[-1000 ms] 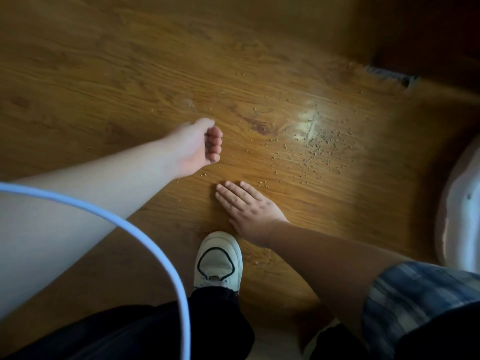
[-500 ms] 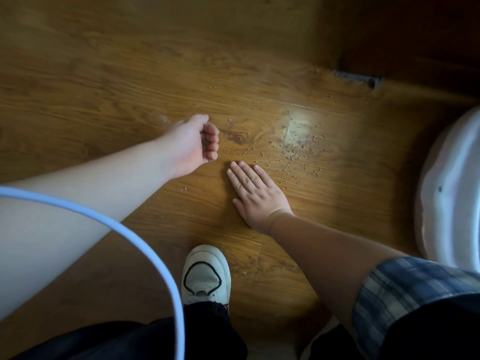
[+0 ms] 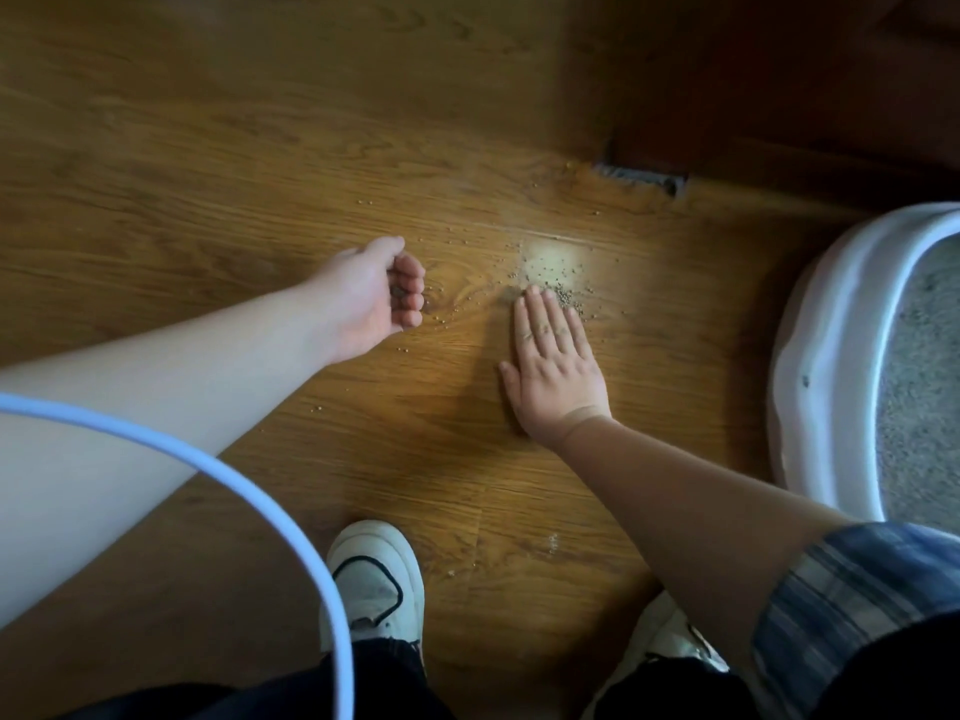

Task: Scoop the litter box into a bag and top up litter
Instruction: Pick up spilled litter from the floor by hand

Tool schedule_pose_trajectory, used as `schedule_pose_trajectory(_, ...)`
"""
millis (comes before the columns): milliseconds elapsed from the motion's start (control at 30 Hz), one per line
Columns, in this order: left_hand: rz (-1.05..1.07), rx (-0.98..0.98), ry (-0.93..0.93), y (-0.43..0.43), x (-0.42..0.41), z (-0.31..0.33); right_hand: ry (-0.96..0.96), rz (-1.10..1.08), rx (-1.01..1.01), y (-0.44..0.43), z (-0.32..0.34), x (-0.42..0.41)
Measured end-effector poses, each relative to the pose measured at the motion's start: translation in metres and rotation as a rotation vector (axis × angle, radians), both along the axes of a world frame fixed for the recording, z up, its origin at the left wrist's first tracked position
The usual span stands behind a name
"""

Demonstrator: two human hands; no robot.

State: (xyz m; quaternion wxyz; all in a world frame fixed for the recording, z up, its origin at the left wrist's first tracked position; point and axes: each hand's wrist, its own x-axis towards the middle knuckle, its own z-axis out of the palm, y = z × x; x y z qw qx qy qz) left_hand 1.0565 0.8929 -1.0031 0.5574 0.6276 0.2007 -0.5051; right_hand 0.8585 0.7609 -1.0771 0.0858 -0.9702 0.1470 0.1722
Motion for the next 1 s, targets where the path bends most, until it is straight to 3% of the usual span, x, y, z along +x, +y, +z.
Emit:
schedule_pose_trajectory(300,0.107,0.002,-0.029,0.033,0.011,0.009,-0.080,0.313,0.185,0.090,0.013,0.017)
schedule_pose_trajectory(667,0.588,0.115,-0.012,0.195,-0.003,0.043,-0.063,0.811,0.289,0.220,0.006,0.064)
schedule_pose_trajectory(1000,0.745,0.153,0.014,0.261,-0.050,0.039,-0.041,0.855,0.165,0.257,-0.018,0.090)
